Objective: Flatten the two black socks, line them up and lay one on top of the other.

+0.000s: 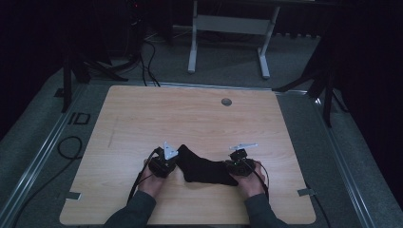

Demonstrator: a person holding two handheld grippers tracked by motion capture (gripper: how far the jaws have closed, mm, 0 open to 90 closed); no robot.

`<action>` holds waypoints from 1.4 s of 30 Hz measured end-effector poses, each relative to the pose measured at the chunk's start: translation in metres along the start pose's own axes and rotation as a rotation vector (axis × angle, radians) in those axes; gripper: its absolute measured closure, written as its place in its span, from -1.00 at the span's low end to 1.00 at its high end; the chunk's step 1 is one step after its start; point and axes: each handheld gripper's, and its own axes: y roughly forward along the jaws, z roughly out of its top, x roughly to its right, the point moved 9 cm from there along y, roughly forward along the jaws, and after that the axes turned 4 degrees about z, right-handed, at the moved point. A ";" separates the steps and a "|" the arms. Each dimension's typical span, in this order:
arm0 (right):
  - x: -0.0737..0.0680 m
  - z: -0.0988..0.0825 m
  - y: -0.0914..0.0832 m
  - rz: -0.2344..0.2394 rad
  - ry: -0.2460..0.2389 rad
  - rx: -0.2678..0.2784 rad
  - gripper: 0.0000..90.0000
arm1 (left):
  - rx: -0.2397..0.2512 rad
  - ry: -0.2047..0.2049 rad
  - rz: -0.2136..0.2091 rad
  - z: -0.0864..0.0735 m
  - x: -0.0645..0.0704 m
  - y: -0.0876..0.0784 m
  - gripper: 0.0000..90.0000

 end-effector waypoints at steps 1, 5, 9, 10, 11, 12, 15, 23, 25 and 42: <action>0.000 0.000 -0.001 0.000 -0.002 0.005 0.88 | -0.001 -0.002 -0.001 0.000 0.000 0.000 0.98; -0.001 0.001 -0.007 0.004 -0.003 0.027 0.91 | -0.003 -0.004 0.002 0.000 0.000 0.000 0.98; 0.000 0.002 -0.020 -0.001 0.003 0.068 0.91 | -0.003 -0.004 0.003 0.000 0.000 0.000 0.98; 0.000 0.002 -0.022 -0.004 0.000 0.075 0.91 | -0.004 -0.004 0.002 0.000 0.000 0.000 0.98; 0.000 0.002 -0.025 -0.008 -0.001 0.081 0.91 | -0.004 -0.004 0.002 0.000 0.000 0.000 0.98; 0.001 0.002 -0.028 -0.011 0.000 0.085 0.91 | -0.005 -0.004 0.002 0.000 0.000 0.000 0.98; 0.002 0.002 -0.036 -0.020 0.001 0.103 0.91 | -0.005 -0.004 0.002 0.000 0.000 -0.001 0.98; 0.008 -0.004 -0.048 -0.021 0.017 0.115 0.91 | -0.008 -0.009 0.004 -0.001 0.001 -0.001 0.98; 0.011 -0.006 -0.050 -0.022 0.025 0.116 0.91 | -0.008 -0.007 0.008 0.000 0.001 -0.001 0.98; 0.030 -0.010 -0.037 -0.040 0.051 0.116 0.91 | -0.041 0.008 0.029 -0.006 0.005 -0.008 0.98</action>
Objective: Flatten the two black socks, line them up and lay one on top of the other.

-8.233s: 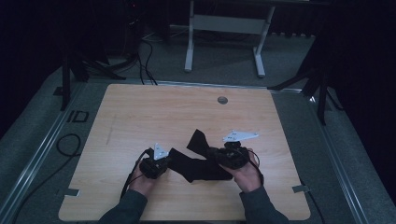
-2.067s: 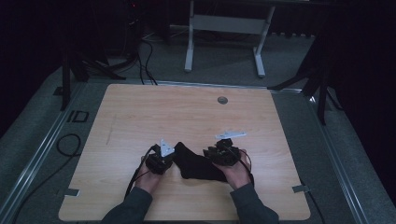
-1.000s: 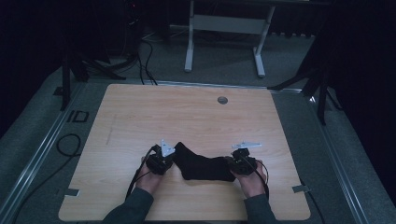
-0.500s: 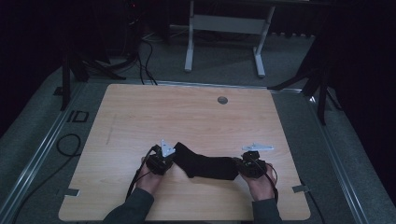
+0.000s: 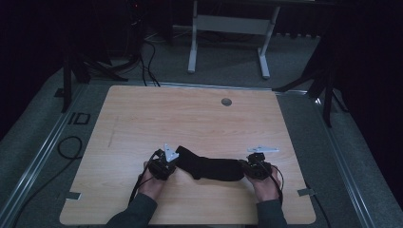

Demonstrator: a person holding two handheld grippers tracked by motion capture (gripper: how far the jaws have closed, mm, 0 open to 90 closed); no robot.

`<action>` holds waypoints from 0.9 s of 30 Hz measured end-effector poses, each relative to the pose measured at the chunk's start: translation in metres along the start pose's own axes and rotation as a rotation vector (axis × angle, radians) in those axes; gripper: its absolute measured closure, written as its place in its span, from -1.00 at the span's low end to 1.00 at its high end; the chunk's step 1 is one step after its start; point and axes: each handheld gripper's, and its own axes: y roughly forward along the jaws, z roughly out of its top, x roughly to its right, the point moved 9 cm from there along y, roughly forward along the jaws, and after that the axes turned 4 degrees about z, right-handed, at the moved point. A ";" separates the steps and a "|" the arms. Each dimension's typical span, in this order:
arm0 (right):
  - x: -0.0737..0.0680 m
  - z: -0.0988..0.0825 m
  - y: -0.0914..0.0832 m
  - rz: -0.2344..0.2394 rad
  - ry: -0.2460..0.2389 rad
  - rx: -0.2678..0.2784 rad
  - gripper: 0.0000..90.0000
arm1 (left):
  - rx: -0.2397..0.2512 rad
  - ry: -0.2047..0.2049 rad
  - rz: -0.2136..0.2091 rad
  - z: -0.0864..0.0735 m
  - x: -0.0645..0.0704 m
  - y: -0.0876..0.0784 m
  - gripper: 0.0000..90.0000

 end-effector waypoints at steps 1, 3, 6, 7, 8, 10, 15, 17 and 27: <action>0.003 0.001 0.005 0.001 -0.006 0.008 0.91 | -0.002 -0.002 0.000 -0.001 0.000 -0.001 0.98; 0.005 0.002 0.012 -0.006 -0.018 0.020 0.89 | -0.004 -0.003 0.001 -0.002 0.000 -0.003 0.98; 0.009 0.008 0.017 -0.038 -0.028 0.066 0.67 | -0.006 -0.006 0.002 -0.003 0.001 -0.004 0.98; 0.011 0.010 0.017 -0.049 -0.029 0.078 0.62 | -0.006 -0.008 0.002 -0.003 0.001 -0.004 0.98; 0.012 0.013 0.016 -0.053 -0.019 0.094 0.56 | -0.005 -0.011 0.002 -0.003 0.001 -0.004 0.98; 0.012 0.017 0.011 -0.055 -0.011 0.124 0.47 | -0.001 -0.016 -0.004 -0.003 0.000 -0.004 0.97; 0.019 0.026 -0.004 -0.061 0.019 0.200 0.38 | 0.016 -0.040 -0.024 -0.003 -0.001 -0.006 0.92; 0.023 0.028 -0.009 -0.054 0.032 0.213 0.34 | 0.015 -0.044 -0.026 -0.003 -0.001 -0.006 0.91; 0.039 0.021 -0.011 -0.056 0.064 0.181 0.30 | 0.081 -0.089 -0.062 0.004 -0.007 -0.018 0.76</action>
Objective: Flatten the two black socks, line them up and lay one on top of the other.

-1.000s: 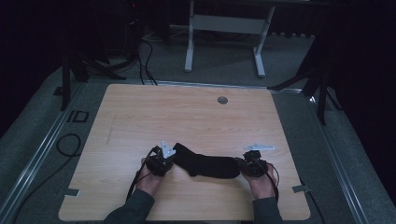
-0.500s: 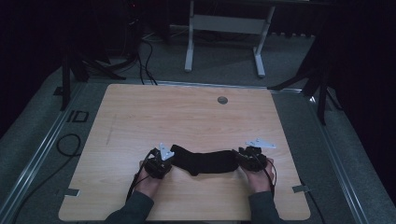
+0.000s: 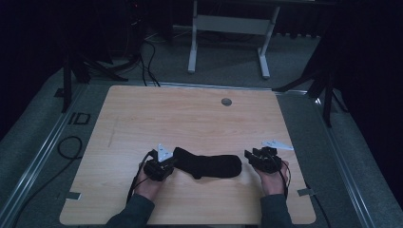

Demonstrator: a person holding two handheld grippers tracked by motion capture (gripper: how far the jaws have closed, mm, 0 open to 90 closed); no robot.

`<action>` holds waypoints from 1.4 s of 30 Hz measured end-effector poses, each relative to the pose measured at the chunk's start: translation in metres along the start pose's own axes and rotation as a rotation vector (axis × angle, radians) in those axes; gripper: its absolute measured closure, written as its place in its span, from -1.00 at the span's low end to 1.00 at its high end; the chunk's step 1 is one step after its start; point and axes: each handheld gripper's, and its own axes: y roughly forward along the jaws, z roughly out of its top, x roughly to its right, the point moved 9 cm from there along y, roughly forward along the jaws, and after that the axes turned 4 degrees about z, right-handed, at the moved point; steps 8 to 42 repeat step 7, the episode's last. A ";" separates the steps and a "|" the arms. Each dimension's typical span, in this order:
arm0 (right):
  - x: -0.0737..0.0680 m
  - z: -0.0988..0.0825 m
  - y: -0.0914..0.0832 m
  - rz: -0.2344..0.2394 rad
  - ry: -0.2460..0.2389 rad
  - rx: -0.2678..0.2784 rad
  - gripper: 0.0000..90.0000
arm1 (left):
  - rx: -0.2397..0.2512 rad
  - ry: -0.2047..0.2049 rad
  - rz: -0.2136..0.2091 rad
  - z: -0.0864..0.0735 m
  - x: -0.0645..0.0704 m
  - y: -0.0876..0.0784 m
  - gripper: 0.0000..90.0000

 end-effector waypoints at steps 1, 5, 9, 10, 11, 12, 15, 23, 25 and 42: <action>0.001 -0.001 0.001 0.001 -0.001 -0.009 0.30 | 0.007 0.000 -0.003 0.001 -0.001 -0.001 0.72; 0.004 -0.005 0.003 -0.006 -0.009 -0.027 0.29 | 0.050 -0.027 -0.015 0.006 -0.008 -0.011 0.64; 0.007 -0.005 0.004 -0.017 -0.015 -0.036 0.27 | 0.054 -0.046 -0.005 0.007 -0.016 -0.014 0.56; 0.007 -0.005 0.004 -0.017 -0.015 -0.036 0.27 | 0.054 -0.046 -0.005 0.007 -0.016 -0.014 0.56; 0.007 -0.005 0.004 -0.017 -0.015 -0.036 0.27 | 0.054 -0.046 -0.005 0.007 -0.016 -0.014 0.56; 0.007 -0.005 0.004 -0.017 -0.015 -0.036 0.27 | 0.054 -0.046 -0.005 0.007 -0.016 -0.014 0.56; 0.007 -0.005 0.004 -0.017 -0.015 -0.036 0.27 | 0.054 -0.046 -0.005 0.007 -0.016 -0.014 0.56; 0.007 -0.005 0.004 -0.017 -0.015 -0.036 0.27 | 0.054 -0.046 -0.005 0.007 -0.016 -0.014 0.56; 0.007 -0.005 0.004 -0.017 -0.015 -0.036 0.27 | 0.054 -0.046 -0.005 0.007 -0.016 -0.014 0.56; 0.007 -0.005 0.004 -0.017 -0.015 -0.036 0.27 | 0.054 -0.046 -0.005 0.007 -0.016 -0.014 0.56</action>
